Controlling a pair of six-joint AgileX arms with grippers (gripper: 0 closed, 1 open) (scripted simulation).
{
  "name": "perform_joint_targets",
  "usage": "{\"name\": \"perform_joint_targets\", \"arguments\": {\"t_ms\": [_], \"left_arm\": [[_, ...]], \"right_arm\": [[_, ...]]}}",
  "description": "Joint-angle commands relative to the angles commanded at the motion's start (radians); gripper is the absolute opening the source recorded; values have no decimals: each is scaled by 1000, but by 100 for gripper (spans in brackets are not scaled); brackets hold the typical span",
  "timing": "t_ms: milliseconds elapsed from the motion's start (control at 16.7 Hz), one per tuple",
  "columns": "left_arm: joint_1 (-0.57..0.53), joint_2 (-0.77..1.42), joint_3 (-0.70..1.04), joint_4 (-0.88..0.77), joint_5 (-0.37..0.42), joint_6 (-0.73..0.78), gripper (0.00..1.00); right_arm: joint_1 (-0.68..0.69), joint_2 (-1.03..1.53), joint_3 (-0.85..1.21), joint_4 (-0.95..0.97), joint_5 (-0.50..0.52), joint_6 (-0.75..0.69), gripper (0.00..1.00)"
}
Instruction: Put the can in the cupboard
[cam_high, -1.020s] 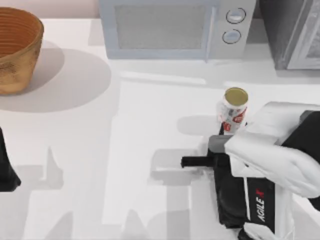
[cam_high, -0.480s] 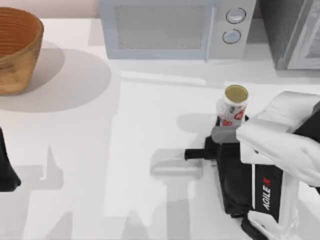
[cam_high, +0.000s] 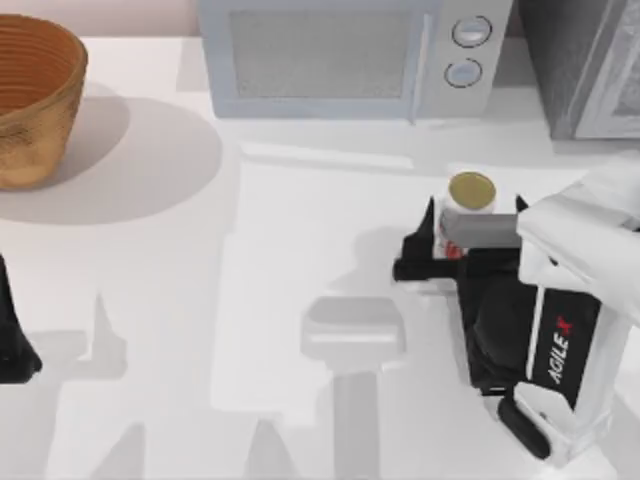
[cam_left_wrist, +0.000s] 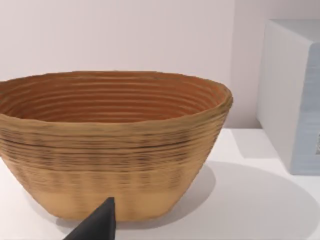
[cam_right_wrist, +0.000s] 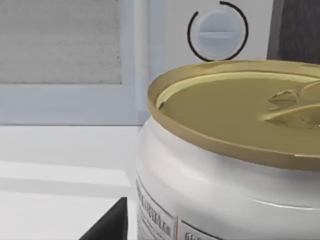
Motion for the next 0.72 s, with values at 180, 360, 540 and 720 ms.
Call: {"name": "perform_joint_targets", "arguments": {"t_ms": [180, 360, 540, 720], "left_arm": [[0, 0, 0, 0, 0, 0, 100], [0, 0, 0, 0, 0, 0, 100], [0, 0, 0, 0, 0, 0, 100], [0, 0, 0, 0, 0, 0, 100]], "right_arm": [[0, 0, 0, 0, 0, 0, 100], [0, 0, 0, 0, 0, 0, 85], [0, 0, 0, 0, 0, 0, 62], [0, 0, 0, 0, 0, 0, 40]]}}
